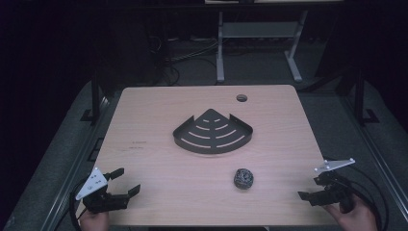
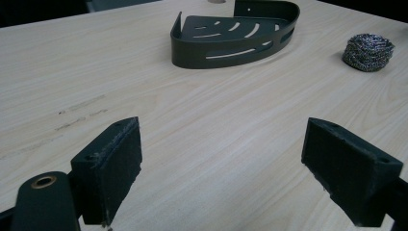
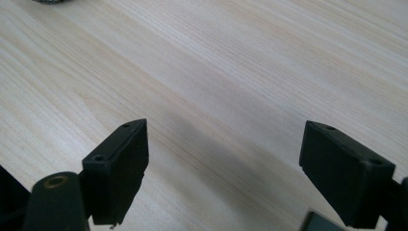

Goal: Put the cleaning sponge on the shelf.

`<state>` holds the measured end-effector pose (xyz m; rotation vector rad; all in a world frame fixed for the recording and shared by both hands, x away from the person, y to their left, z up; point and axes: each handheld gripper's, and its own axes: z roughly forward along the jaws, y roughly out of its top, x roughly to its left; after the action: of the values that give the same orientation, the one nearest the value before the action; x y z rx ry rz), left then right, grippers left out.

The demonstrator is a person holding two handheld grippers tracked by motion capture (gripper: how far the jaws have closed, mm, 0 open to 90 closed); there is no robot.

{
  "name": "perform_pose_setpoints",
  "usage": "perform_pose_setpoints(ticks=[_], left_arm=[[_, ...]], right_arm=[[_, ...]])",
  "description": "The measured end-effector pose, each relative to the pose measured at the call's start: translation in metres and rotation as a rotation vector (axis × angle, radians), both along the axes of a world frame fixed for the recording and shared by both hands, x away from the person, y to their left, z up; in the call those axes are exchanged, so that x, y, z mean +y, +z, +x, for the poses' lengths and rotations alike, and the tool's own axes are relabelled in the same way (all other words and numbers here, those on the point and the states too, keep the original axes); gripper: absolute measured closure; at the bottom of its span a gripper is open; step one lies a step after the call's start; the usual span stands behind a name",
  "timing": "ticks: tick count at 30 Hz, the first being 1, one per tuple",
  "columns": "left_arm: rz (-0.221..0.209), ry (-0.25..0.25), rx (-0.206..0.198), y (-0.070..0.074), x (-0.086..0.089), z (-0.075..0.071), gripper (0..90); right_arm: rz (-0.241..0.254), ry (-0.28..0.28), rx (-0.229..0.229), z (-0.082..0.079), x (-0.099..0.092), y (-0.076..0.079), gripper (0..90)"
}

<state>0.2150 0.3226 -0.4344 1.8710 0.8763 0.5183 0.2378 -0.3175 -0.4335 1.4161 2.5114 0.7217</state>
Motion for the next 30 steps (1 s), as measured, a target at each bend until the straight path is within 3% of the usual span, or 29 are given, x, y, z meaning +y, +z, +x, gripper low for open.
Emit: perform_pose_setpoints(ticks=[12, 30], left_arm=[[0.001, -0.011, -0.003, 0.0, -0.003, 0.0, 13.3], [-0.003, -0.006, -0.004, 0.001, -0.002, 0.0, 13.3]], right_arm=[[-0.009, 0.067, 0.036, 0.004, 0.016, -0.002, 16.4], [-0.008, 0.178, 0.042, 0.015, 0.052, 0.006, 15.7]])
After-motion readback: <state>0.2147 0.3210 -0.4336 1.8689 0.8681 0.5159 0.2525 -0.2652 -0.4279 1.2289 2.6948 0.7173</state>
